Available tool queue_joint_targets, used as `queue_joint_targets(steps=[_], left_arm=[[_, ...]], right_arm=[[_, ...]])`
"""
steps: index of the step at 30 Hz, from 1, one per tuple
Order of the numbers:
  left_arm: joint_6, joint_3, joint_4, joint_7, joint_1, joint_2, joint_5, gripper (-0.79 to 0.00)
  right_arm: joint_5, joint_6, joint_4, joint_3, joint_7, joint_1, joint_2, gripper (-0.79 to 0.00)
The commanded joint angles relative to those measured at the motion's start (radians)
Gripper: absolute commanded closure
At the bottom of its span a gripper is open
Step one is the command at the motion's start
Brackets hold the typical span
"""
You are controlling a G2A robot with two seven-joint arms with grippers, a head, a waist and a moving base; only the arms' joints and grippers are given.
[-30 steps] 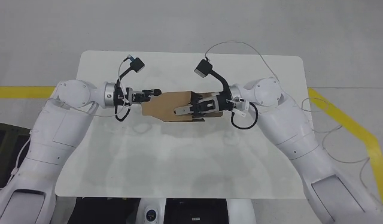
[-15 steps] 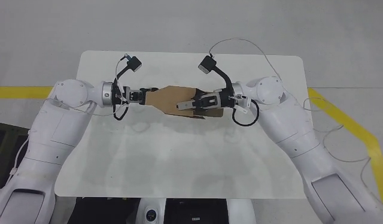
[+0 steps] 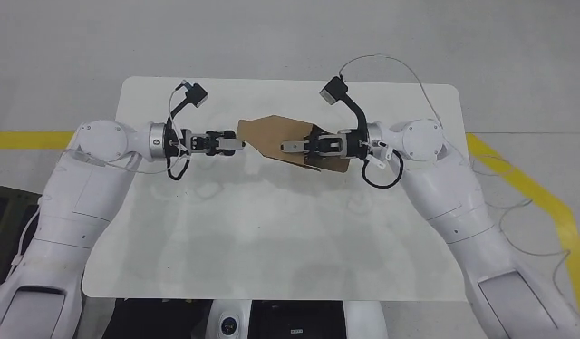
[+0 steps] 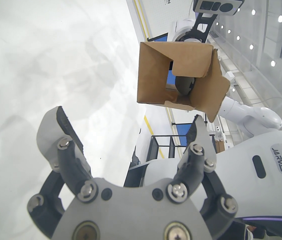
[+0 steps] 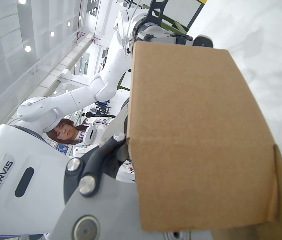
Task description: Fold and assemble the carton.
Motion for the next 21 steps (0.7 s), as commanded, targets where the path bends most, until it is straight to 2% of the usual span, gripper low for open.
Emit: queue_joint_targets(steps=[1,21], left_arm=[[0.0,0.004,-0.007,-0.002,0.001,0.0,0.004,-0.785],[-0.002,0.038,-0.051,-0.012,0.003,-0.006,0.02,-0.785]], right_arm=[[0.001,0.002,-0.005,-0.008,-0.004,0.001,-0.002,0.0],[0.019,-0.009,0.006,-0.082,-0.001,0.034,-0.03,0.0]])
